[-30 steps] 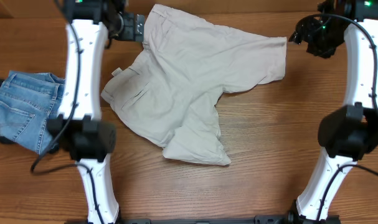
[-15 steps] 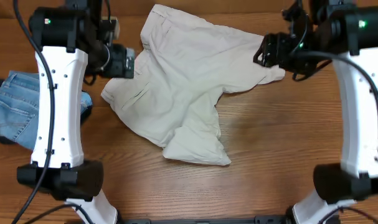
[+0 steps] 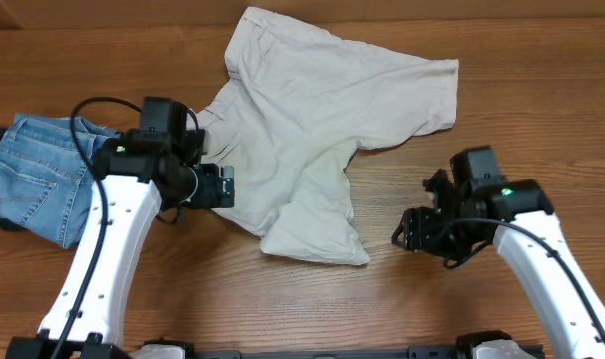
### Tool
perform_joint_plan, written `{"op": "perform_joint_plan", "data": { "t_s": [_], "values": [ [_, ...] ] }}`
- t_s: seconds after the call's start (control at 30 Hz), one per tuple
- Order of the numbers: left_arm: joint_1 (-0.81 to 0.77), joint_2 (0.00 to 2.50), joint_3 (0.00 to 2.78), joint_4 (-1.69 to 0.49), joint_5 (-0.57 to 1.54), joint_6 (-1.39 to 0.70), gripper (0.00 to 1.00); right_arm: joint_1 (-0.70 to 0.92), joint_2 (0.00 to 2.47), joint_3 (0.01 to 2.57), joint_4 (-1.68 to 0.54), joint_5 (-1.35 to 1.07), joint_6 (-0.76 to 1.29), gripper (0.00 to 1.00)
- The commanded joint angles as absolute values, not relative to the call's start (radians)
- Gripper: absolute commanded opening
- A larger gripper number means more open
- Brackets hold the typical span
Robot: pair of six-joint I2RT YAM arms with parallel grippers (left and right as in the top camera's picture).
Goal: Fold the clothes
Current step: 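Lower both grippers onto the shorts' near edges to grasp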
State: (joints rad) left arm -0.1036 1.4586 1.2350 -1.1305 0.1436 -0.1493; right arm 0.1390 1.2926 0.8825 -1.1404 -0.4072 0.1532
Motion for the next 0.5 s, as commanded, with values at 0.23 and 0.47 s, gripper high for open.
{"op": "perform_joint_plan", "data": {
  "t_s": [0.23,0.47],
  "values": [
    [-0.147,1.760,1.219,-0.982,0.184,-0.139,0.75,0.182,1.406,0.739,-0.899,-0.630,-0.008,0.59],
    [-0.147,1.803,1.219,-0.978,0.184,-0.138,0.76,0.379,1.538,0.739,-0.768,-0.598,0.029,0.40]
  ]
}}
